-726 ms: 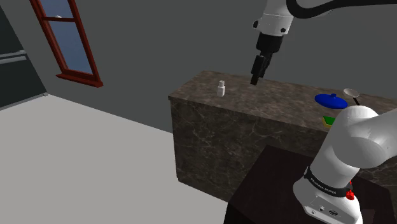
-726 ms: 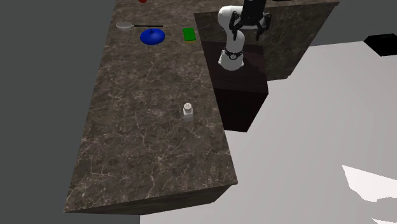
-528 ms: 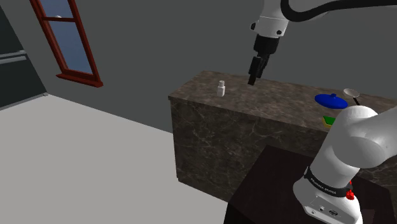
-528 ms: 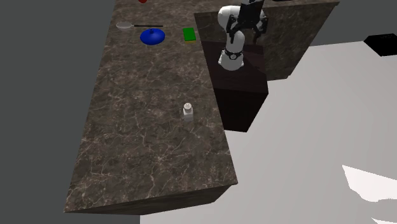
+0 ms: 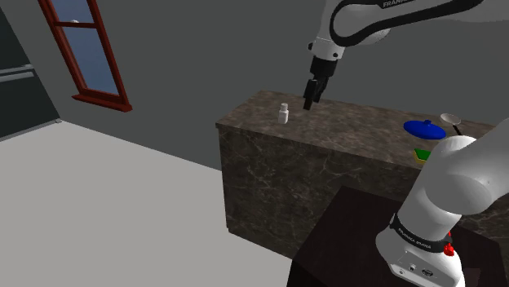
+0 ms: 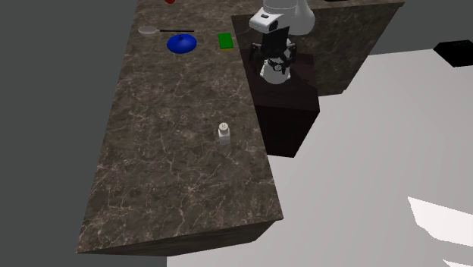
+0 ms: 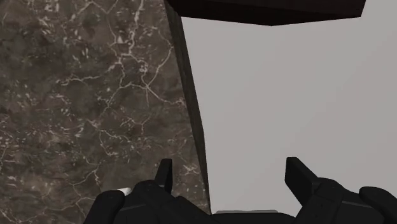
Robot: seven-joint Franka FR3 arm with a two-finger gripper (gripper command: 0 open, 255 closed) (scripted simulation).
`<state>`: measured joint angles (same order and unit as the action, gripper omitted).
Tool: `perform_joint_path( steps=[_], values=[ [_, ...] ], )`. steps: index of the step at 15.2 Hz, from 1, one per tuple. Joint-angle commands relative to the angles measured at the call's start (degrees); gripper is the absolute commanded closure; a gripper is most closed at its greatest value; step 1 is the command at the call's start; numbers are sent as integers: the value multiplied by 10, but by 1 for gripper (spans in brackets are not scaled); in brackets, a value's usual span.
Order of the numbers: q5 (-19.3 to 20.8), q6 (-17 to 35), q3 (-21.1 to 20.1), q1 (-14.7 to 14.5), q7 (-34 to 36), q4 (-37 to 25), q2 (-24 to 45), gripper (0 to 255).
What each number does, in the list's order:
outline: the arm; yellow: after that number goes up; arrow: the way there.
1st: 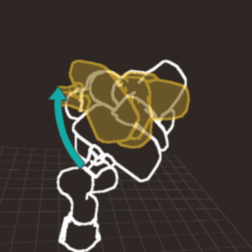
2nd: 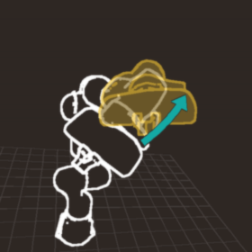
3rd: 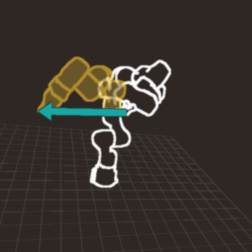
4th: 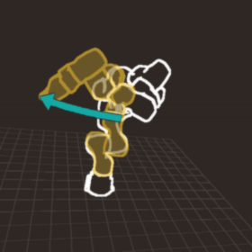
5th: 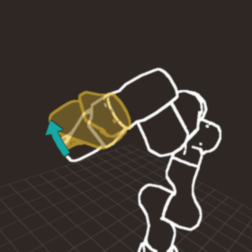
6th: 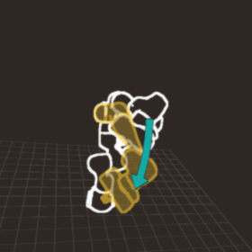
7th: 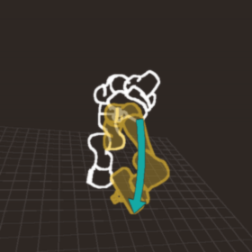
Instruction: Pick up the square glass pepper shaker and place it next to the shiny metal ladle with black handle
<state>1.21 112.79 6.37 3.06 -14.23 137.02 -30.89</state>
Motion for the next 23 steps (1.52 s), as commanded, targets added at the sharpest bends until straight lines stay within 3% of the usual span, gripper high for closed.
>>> perform_joint_path(
  steps=[1, 9, 17, 23],
  values=[
    [-1, 24, 15, 3, -17, -13, 32, 0],
    [-36, 111, 72, 7, -93, -99, 194, 0],
    [-119, 149, 106, 25, -183, -233, 367, 0],
    [-133, 181, 102, 27, -193, -226, 393, 0]
  ],
)
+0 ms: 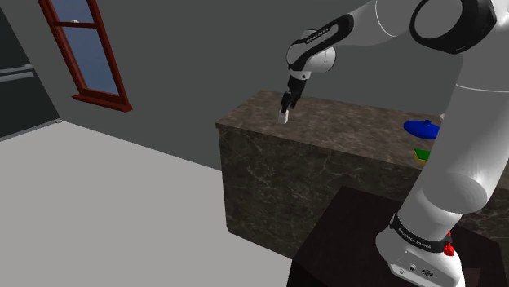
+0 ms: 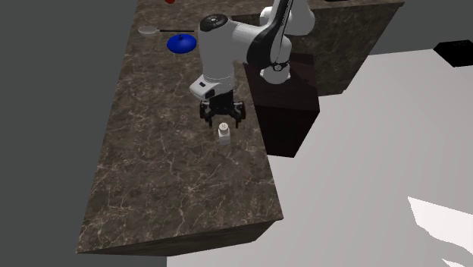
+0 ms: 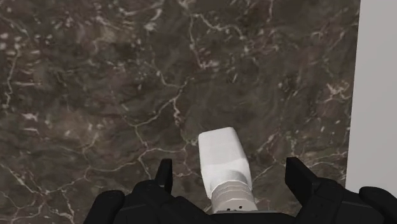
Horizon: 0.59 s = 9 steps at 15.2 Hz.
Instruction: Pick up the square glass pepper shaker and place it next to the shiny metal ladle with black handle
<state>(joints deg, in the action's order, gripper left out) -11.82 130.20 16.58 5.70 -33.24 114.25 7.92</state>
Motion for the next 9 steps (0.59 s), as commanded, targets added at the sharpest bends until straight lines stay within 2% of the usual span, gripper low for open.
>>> perform_joint_path(
  steps=[1, 9],
  values=[
    [-5, 13, -1, 0, -4, 4, 10, 0],
    [-10, 23, -2, 1, -7, 7, 17, 0]
  ],
)
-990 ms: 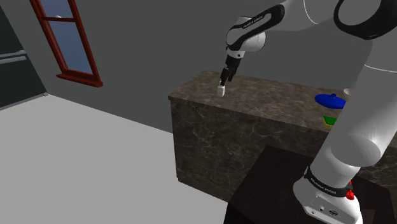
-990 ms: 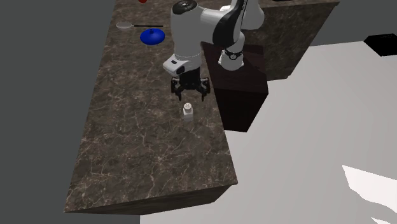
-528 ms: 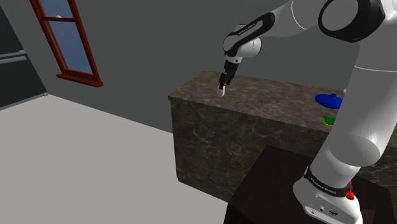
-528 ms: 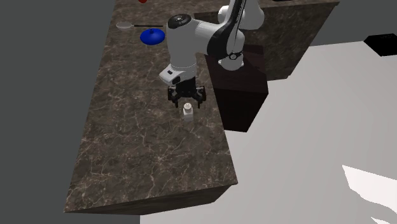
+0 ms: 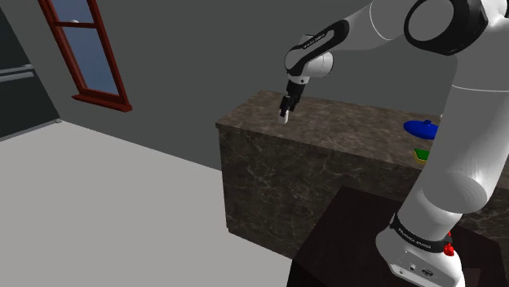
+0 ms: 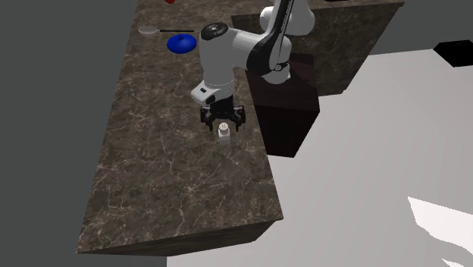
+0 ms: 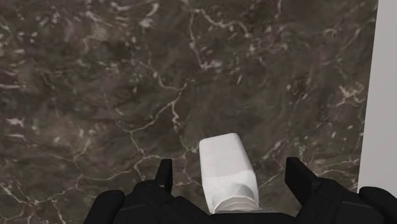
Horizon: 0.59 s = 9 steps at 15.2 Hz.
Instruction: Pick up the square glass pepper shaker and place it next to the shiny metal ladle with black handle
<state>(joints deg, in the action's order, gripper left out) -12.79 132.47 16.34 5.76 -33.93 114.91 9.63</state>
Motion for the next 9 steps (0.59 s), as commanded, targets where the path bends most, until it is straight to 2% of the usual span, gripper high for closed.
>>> perform_joint_path(
  steps=[1, 2, 9],
  values=[
    [0, 0, 0, 0, 0, 0, 0, 0],
    [0, 0, 0, 0, 0, 0, 0, 255],
    [0, 0, 0, 0, 0, 0, 0, 255]
  ],
)
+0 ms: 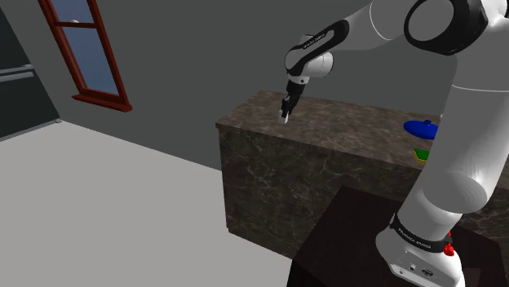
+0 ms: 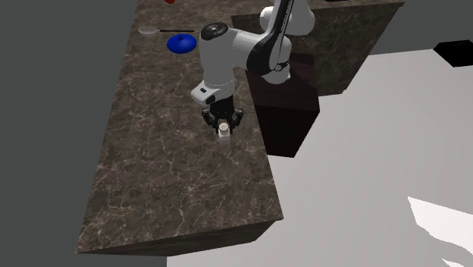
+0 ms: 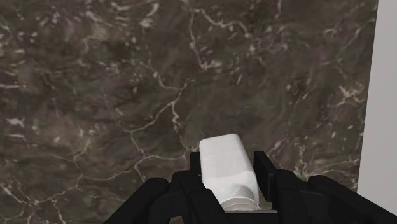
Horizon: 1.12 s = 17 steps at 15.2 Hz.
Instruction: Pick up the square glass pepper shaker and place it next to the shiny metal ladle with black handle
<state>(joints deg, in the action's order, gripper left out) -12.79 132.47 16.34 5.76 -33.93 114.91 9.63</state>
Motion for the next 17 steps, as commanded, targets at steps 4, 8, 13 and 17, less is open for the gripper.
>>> perform_joint_path(
  steps=[4, 8, 13, 17],
  values=[
    [5, -13, 1, -1, 4, -7, -7, 255],
    [14, -41, 3, -2, 13, -23, -20, 255],
    [23, -76, 4, -2, 22, -46, -33, 255],
    [29, -104, 5, -2, 29, -66, -42, 255]
  ],
)
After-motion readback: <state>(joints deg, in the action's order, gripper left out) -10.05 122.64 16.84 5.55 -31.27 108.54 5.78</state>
